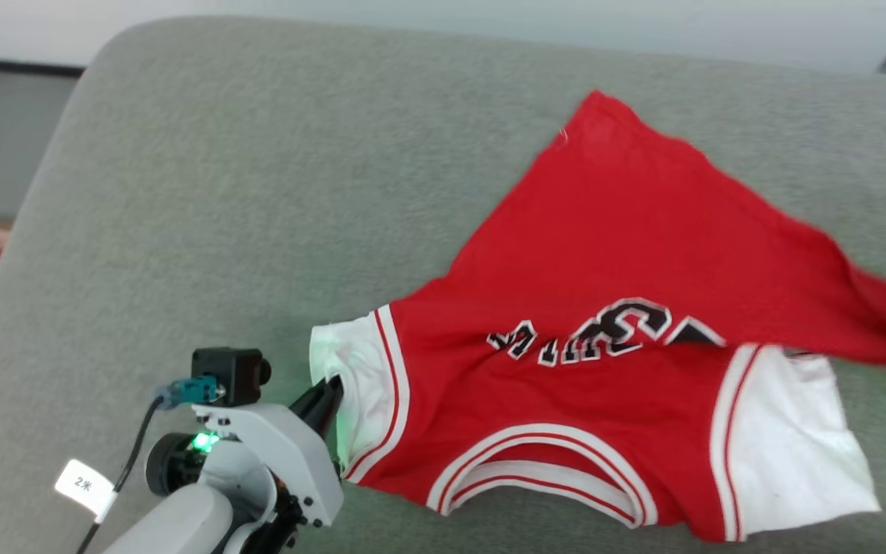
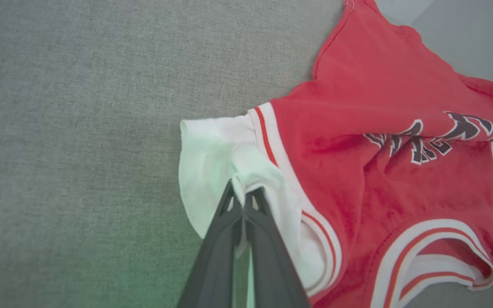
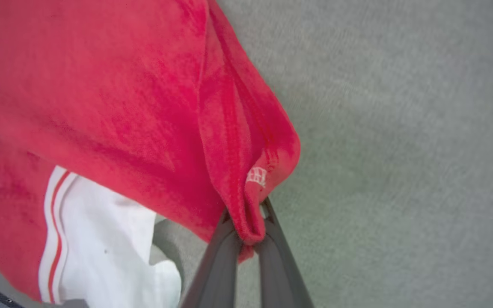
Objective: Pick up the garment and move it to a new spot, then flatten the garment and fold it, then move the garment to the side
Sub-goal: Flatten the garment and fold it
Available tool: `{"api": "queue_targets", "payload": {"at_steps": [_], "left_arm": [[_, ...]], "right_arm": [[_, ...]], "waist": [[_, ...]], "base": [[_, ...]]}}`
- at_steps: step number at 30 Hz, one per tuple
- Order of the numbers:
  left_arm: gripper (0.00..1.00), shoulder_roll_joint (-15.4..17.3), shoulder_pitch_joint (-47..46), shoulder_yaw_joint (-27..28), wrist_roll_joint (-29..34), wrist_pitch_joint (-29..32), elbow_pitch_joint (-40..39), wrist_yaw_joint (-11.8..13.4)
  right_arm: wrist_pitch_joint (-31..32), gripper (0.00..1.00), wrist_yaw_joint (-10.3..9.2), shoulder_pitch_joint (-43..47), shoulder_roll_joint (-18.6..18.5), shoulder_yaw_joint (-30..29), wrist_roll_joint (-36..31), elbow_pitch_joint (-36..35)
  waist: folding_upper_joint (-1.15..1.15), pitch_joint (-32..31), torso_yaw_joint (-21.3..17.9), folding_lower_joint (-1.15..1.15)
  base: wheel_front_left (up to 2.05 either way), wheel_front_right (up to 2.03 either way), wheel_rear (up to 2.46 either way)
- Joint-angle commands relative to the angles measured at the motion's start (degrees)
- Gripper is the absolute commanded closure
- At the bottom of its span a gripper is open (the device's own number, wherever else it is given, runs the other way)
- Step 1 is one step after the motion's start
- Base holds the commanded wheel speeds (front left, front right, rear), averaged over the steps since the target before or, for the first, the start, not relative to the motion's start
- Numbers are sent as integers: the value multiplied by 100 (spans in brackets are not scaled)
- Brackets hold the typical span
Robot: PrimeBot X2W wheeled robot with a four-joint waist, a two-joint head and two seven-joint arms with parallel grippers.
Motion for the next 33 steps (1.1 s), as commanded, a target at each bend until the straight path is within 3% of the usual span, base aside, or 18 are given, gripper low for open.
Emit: {"api": "queue_targets", "payload": {"at_steps": [1, 4, 10, 13, 18, 19, 20, 27, 33], "left_arm": [[100, 36, 67, 3, -32, 20, -44, 16], [100, 112, 133, 11, -38, 45, -170, 85], [100, 212, 187, -5, -18, 117, -379, 151], [100, 237, 186, 0, -8, 135, -404, 175], [100, 252, 184, 0, -27, 153, -386, 184], [100, 257, 186, -4, -28, 157, -373, 186], [100, 259, 194, -3, -32, 160, -363, 191], [100, 291, 261, 29, -74, 114, -349, 222], [100, 355, 404, 52, -106, 72, -361, 260]], "right_arm": [[-33, 100, -6, 255, 58, -142, 0, -100], [-19, 100, -6, 1038, 231, -670, -131, -491], [23, 100, -6, 2505, 1017, -1550, -494, -1229], [-14, 100, -6, 2881, 1441, -1727, -736, -1450], [-133, 100, -6, 2969, 1832, -1763, -1087, -1515], [-151, 59, -6, 2944, 1835, -1716, -1155, -1532], [-212, 0, -6, 2907, 1848, -1694, -1209, -1555], [-578, 0, -6, 2920, 1930, -1761, -1362, -1791], [-1016, 0, -6, 3056, 2019, -1925, -1456, -2458]], "waist": [[0, -187, -225, 0], [0, -215, -301, 0], [0, -161, -401, 0], [0, -120, -453, 0], [0, -123, -524, 0], [0, -131, -538, 0], [0, -141, -555, 0], [0, -252, -679, 0], [0, -443, -793, 0]], "base": [[0, 0, 0], [0, 0, 0], [0, 0, 0], [0, 0, 0], [0, 0, 0], [0, 0, 0], [0, 0, 0], [0, 0, 0], [0, 0, 0]]}}
